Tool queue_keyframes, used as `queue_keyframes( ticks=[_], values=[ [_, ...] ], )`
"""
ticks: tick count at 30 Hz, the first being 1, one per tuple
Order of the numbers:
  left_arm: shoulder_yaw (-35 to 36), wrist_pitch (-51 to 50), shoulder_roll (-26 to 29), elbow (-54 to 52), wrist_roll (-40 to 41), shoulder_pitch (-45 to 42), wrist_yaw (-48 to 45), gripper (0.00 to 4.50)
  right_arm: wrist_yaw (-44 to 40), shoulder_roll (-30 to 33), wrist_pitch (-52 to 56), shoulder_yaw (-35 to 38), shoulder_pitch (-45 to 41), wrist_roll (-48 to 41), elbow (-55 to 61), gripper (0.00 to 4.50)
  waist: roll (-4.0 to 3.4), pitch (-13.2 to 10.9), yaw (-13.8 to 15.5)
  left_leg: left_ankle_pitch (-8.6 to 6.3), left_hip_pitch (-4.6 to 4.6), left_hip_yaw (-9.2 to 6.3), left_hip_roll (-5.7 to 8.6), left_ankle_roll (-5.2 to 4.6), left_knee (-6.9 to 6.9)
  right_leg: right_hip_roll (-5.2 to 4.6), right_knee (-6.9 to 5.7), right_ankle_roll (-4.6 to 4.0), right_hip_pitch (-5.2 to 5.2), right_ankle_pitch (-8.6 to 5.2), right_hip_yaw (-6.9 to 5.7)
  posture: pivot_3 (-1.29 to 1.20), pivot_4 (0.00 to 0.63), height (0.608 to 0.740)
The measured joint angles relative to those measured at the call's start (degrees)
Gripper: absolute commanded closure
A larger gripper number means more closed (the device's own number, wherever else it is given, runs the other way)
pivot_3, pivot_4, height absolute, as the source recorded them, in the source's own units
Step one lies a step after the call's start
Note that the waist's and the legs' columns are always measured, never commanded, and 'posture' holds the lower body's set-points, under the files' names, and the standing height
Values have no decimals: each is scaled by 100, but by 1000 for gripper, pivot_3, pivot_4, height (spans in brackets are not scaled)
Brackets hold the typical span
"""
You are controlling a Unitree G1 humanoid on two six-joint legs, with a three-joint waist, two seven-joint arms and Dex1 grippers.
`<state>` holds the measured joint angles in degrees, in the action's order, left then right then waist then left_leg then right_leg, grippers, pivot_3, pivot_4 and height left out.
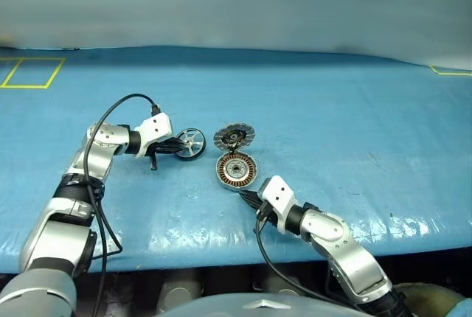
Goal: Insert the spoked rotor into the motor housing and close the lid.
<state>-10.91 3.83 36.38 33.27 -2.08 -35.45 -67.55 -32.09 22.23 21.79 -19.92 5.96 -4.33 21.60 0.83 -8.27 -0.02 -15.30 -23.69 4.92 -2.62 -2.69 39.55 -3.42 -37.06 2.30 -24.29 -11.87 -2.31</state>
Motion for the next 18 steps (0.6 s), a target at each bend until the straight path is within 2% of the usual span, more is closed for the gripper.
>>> queue_keyframes(
  ticks=[9,13,16,17,18],
  values=[
    [148,0,176,-530,259,432,-1,4475,-9,-17,-2,-4,1,11,-66,4500,0,-1,-17,2,-11,0,-5,-1,0,0,-3,-16,-14,10,1,0,150,740],
    [520,21,241,-952,683,515,0,4475,-19,-8,-2,-2,1,23,-72,4500,0,-1,-11,2,-11,-2,-5,-1,1,-3,-3,-18,-13,10,1,0,150,740],
    [633,41,246,-1053,852,512,-10,3939,-33,-11,-2,-3,-5,34,-95,4500,0,-1,-14,2,-9,1,-1,-1,1,-3,-3,-12,-11,9,1,0,150,740],
    [632,52,244,-1053,858,513,-3,3613,-40,-15,-2,-3,-11,39,-96,4500,0,-1,-15,2,-9,1,-1,-1,1,-2,-3,-12,-11,8,1,0,150,740],
    [617,71,243,-1052,840,507,0,3613,-46,-18,-2,-4,-18,43,-97,4500,0,-1,-16,2,-9,1,0,0,1,0,-3,-10,-11,7,1,0,150,740]
  ],
)
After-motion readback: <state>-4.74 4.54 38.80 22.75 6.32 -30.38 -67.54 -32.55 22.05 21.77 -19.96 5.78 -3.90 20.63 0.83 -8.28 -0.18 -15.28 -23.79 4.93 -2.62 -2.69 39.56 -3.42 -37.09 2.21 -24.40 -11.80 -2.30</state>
